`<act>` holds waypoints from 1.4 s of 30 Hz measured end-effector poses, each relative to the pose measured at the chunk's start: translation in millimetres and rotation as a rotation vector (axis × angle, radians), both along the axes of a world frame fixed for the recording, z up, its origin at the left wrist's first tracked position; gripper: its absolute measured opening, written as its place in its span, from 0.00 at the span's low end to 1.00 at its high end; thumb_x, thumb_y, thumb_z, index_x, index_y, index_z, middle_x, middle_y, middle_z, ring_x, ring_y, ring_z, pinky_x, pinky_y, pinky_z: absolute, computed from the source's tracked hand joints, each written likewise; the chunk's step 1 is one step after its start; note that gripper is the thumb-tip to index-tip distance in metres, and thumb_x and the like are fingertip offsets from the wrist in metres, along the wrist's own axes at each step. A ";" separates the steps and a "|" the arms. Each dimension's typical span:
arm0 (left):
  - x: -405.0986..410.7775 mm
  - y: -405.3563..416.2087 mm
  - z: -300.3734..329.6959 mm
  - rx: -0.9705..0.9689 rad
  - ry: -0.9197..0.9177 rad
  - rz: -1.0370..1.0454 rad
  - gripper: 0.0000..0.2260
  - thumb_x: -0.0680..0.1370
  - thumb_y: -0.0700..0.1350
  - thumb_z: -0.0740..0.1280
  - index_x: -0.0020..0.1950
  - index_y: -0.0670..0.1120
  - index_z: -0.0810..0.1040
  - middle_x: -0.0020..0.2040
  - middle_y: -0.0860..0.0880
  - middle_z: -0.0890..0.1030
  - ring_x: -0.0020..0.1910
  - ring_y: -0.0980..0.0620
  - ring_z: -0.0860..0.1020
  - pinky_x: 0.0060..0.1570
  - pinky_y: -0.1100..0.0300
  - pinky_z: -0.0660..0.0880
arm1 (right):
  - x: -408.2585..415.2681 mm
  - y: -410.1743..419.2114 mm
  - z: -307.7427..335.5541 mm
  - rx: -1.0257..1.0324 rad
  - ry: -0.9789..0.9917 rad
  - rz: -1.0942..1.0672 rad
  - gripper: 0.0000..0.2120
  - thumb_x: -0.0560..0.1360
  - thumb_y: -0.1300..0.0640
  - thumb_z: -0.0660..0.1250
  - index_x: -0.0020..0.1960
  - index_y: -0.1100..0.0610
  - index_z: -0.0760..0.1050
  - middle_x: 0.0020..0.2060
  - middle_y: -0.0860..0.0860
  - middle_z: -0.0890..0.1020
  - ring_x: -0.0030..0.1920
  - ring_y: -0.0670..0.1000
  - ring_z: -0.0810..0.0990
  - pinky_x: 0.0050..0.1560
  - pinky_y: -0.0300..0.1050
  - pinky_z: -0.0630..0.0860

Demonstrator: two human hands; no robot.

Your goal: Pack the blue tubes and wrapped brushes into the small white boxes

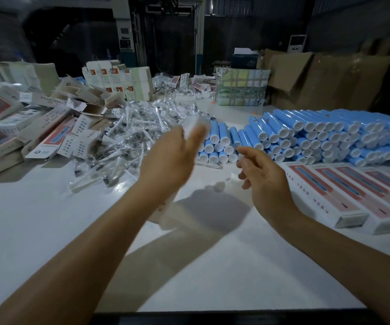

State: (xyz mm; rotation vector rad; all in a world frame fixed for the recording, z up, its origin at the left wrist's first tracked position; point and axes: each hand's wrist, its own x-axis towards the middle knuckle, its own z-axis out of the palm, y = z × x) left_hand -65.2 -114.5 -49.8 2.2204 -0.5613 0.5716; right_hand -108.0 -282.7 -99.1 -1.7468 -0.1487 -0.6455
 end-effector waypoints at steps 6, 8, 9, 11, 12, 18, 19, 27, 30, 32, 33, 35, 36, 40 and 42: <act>13.0 12.9 -3.0 -1.077 0.833 -0.162 0.29 0.79 0.66 0.48 0.61 0.45 0.74 0.46 0.41 0.83 0.39 0.44 0.84 0.30 0.53 0.79 | 4.7 6.3 1.1 -0.130 0.113 0.127 0.14 0.79 0.51 0.61 0.61 0.35 0.69 0.40 0.43 0.76 0.37 0.38 0.76 0.37 0.33 0.73; 8.3 1.6 -16.1 -1.134 0.926 -0.161 0.31 0.78 0.67 0.47 0.64 0.44 0.72 0.50 0.39 0.82 0.43 0.42 0.83 0.33 0.51 0.79 | 4.6 12.4 3.1 -0.178 0.239 0.269 0.27 0.73 0.37 0.63 0.70 0.33 0.60 0.41 0.42 0.75 0.39 0.37 0.78 0.35 0.31 0.74; 5.7 -4.9 -22.1 -1.139 0.947 -0.150 0.32 0.78 0.67 0.47 0.65 0.43 0.71 0.50 0.38 0.82 0.45 0.40 0.82 0.39 0.49 0.79 | 4.1 15.7 3.4 -0.196 0.287 0.311 0.33 0.68 0.32 0.63 0.71 0.30 0.56 0.42 0.43 0.75 0.41 0.38 0.80 0.35 0.31 0.75; 1.2 -16.8 -30.6 -1.156 0.966 -0.142 0.29 0.78 0.66 0.49 0.59 0.44 0.73 0.46 0.38 0.82 0.45 0.39 0.82 0.46 0.45 0.79 | 2.5 22.0 3.1 -0.273 0.307 0.299 0.37 0.65 0.30 0.65 0.69 0.26 0.52 0.45 0.43 0.73 0.44 0.43 0.80 0.36 0.34 0.76; -1.4 -20.3 -31.6 -1.174 0.970 -0.159 0.27 0.78 0.66 0.50 0.54 0.45 0.73 0.42 0.39 0.83 0.41 0.40 0.83 0.42 0.46 0.79 | 1.0 24.3 3.5 -0.317 0.300 0.278 0.36 0.66 0.31 0.65 0.69 0.26 0.51 0.48 0.41 0.71 0.46 0.43 0.79 0.37 0.34 0.76; -3.4 -23.2 -36.3 -1.014 0.897 -0.187 0.26 0.78 0.67 0.49 0.47 0.50 0.78 0.39 0.46 0.85 0.39 0.48 0.84 0.43 0.51 0.80 | -3.7 18.4 11.4 -0.430 0.212 0.151 0.30 0.74 0.45 0.67 0.72 0.35 0.59 0.47 0.41 0.68 0.44 0.42 0.75 0.32 0.29 0.71; -3.0 -22.5 -36.8 -0.980 0.860 -0.170 0.27 0.78 0.67 0.48 0.49 0.49 0.78 0.40 0.46 0.85 0.39 0.48 0.84 0.42 0.52 0.79 | -3.3 14.5 15.9 -0.447 0.204 0.124 0.30 0.74 0.47 0.67 0.73 0.37 0.60 0.46 0.42 0.68 0.43 0.43 0.75 0.32 0.29 0.70; 4.0 -17.6 -41.6 -0.876 0.729 -0.158 0.19 0.82 0.58 0.51 0.57 0.46 0.75 0.42 0.45 0.79 0.33 0.50 0.75 0.34 0.58 0.70 | -5.2 -55.3 28.9 -1.008 0.524 -0.275 0.30 0.72 0.38 0.62 0.73 0.37 0.59 0.57 0.50 0.71 0.53 0.51 0.75 0.50 0.47 0.76; 4.9 -18.2 -45.3 -0.833 0.713 -0.181 0.18 0.82 0.57 0.52 0.57 0.46 0.74 0.43 0.45 0.79 0.33 0.50 0.75 0.33 0.58 0.69 | -13.5 -96.1 19.3 -1.237 0.749 -0.508 0.31 0.73 0.35 0.58 0.74 0.39 0.58 0.66 0.56 0.64 0.66 0.59 0.65 0.64 0.58 0.67; 6.1 -17.1 -46.9 -0.815 0.710 -0.181 0.17 0.82 0.57 0.53 0.55 0.47 0.75 0.42 0.45 0.79 0.33 0.50 0.75 0.34 0.57 0.69 | -17.3 -115.8 17.9 -1.190 0.782 -0.537 0.31 0.72 0.35 0.58 0.74 0.39 0.58 0.65 0.56 0.64 0.65 0.59 0.64 0.63 0.58 0.68; 6.4 -16.7 -47.8 -0.809 0.708 -0.179 0.16 0.82 0.56 0.54 0.54 0.47 0.75 0.42 0.45 0.80 0.33 0.50 0.75 0.34 0.57 0.69 | -19.0 -121.7 18.4 -1.185 0.793 -0.539 0.31 0.72 0.35 0.58 0.74 0.39 0.58 0.65 0.56 0.64 0.65 0.58 0.64 0.63 0.57 0.68; 5.3 -16.7 -49.1 -0.785 0.705 -0.180 0.14 0.82 0.54 0.56 0.52 0.46 0.76 0.40 0.46 0.79 0.32 0.50 0.75 0.34 0.57 0.69 | -20.5 -127.5 19.3 -1.182 0.812 -0.544 0.31 0.73 0.35 0.58 0.74 0.40 0.59 0.65 0.55 0.65 0.65 0.57 0.64 0.62 0.56 0.68; 4.3 -16.6 -49.7 -0.765 0.697 -0.188 0.12 0.82 0.51 0.58 0.51 0.45 0.77 0.39 0.46 0.79 0.31 0.51 0.75 0.32 0.58 0.69 | -20.7 -127.2 19.5 -1.198 0.816 -0.549 0.31 0.73 0.35 0.58 0.74 0.41 0.60 0.65 0.55 0.65 0.65 0.57 0.64 0.63 0.56 0.68; 1.3 -17.1 -54.7 -0.587 0.633 -0.236 0.13 0.80 0.43 0.62 0.39 0.42 0.80 0.29 0.48 0.78 0.27 0.55 0.73 0.27 0.65 0.68 | -16.6 -105.4 27.5 -1.069 0.457 -0.551 0.17 0.74 0.41 0.61 0.57 0.48 0.76 0.55 0.52 0.74 0.57 0.54 0.72 0.52 0.49 0.71; -0.4 -18.8 -57.4 -0.505 0.606 -0.251 0.15 0.79 0.42 0.62 0.33 0.43 0.78 0.26 0.50 0.75 0.24 0.56 0.71 0.25 0.68 0.67 | -10.5 -82.6 30.5 -0.901 0.200 -0.450 0.09 0.74 0.47 0.62 0.39 0.50 0.75 0.39 0.47 0.76 0.41 0.50 0.74 0.38 0.44 0.69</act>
